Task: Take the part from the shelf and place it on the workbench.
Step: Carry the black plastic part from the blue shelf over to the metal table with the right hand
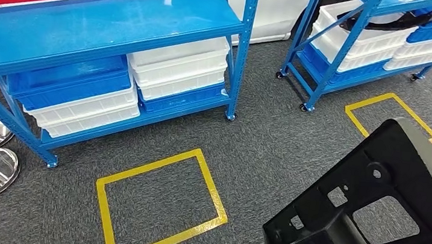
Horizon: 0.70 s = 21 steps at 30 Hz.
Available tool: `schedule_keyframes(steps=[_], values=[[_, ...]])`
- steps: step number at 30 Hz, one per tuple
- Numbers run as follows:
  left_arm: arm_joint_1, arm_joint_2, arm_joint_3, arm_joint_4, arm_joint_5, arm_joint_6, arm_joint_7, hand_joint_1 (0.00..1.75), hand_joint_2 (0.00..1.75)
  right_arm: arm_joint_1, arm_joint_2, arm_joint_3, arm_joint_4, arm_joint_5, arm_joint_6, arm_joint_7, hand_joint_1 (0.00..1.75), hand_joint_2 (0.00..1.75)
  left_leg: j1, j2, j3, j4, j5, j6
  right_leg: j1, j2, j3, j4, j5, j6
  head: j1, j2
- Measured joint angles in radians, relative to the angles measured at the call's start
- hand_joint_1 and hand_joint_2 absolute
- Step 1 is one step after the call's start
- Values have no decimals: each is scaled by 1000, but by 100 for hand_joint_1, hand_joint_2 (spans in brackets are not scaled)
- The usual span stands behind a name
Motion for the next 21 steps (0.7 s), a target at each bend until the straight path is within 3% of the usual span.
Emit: schedule_keyframes(steps=[2,3,6,8,10,12,13,14,15,17,19,21], values=[[-2,-3,0,0,-1,0,0,0,175,-2,0,-5,0,-2,1,0,175,175,-3,18,0,10,-9,-13,2,-33,64,-116,38,-7,0,0],[-4,-4,0,0,-1,0,0,0,175,-3,0,-7,1,-3,2,0,175,175,-5,25,0,15,-13,-20,4,-41,77,-143,42,-13,0,0],[-9,-5,-1,0,-3,0,0,0,175,-3,2,-13,0,-4,5,0,175,175,-5,41,6,20,-19,-36,8,-23,72,-150,43,-37,0,0],[-11,-6,-1,0,-4,0,1,0,175,-3,4,-16,-1,-4,6,0,175,175,0,6,-7,58,-53,-45,6,-5,67,-153,50,-52,0,0],[-9,-6,-1,0,-7,0,1,0,175,-5,7,-18,-1,-3,6,0,175,175,3,-45,-57,175,-124,-49,7,15,61,-153,56,-61,0,0],[-5,-6,-1,0,-9,0,2,0,175,-5,8,-18,-1,-3,7,0,175,175,2,-60,-113,298,-169,-47,12,39,56,-150,58,-64,0,0],[-4,-6,-1,0,-9,0,2,0,175,-5,8,-18,-1,-3,7,0,175,175,2,-62,-123,316,-163,-43,14,53,54,-149,58,-65,0,0],[-4,-6,-1,0,-9,0,2,0,175,-5,8,-18,-1,-3,6,0,175,175,1,-65,-113,291,-136,-38,16,67,54,-147,59,-65,0,0],[-3,-6,-1,0,-9,1,3,0,175,-5,8,-18,-1,-4,6,0,175,175,0,-73,-89,233,-96,-31,18,80,56,-146,59,-65,0,0],[-3,-5,-1,0,-10,2,5,0,175,-5,8,-19,-1,-6,7,0,175,175,-2,-121,-33,100,-35,-15,20,105,56,-144,60,-62,0,0],[-3,-4,-1,0,-10,3,8,0,175,-7,9,-20,0,-8,8,0,175,175,-5,-152,-10,42,-23,-8,16,126,49,-142,64,-51,0,0],[-6,-5,-2,0,-10,3,9,0,175,-6,9,-23,-1,-8,9,0,175,175,-5,-135,-7,30,-18,-6,12,144,40,-143,71,-36,0,0]])
